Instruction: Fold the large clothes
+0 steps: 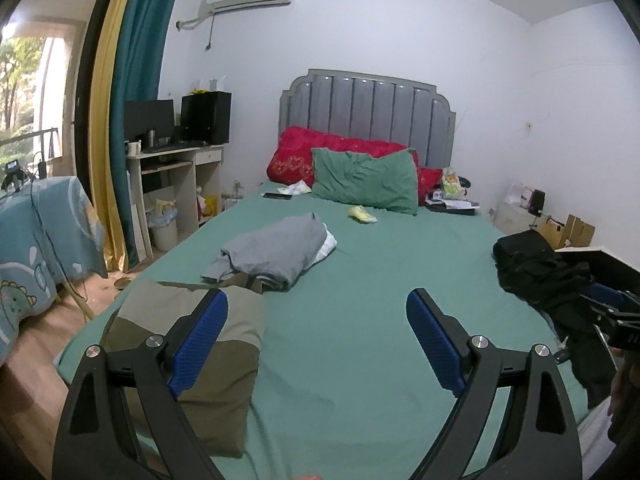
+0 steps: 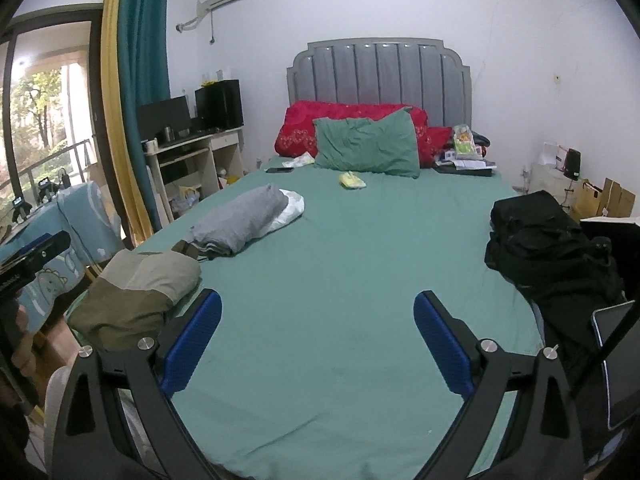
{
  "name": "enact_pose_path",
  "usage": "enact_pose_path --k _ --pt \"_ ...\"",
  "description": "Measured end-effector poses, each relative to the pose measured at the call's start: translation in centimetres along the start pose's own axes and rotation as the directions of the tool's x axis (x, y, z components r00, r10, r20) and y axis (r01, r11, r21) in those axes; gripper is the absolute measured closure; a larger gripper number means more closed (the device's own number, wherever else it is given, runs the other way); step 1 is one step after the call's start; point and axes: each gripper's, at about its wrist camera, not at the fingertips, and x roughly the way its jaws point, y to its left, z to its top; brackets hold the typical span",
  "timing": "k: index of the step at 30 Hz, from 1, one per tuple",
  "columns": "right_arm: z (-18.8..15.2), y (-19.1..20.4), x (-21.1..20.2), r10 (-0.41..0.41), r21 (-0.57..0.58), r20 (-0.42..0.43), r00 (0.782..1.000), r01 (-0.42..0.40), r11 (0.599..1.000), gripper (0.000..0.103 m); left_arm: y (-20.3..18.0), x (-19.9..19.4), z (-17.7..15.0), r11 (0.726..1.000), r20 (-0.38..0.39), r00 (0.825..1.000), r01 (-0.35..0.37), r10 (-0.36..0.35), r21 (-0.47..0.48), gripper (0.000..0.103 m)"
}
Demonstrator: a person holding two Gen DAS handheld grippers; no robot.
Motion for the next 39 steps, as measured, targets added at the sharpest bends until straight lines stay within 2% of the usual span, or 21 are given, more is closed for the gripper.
enact_pose_path --k 15,39 --pt "-0.9 -1.0 1.3 -0.011 0.026 -0.045 0.999 0.012 1.0 0.007 -0.5 1.3 -0.6 1.0 -0.028 0.999 -0.019 0.019 0.016 0.01" --pt "-0.6 -1.1 1.5 -0.013 0.033 -0.048 0.999 0.014 0.999 0.007 -0.5 1.7 -0.6 1.0 -0.029 1.0 -0.012 0.013 0.017 0.01"
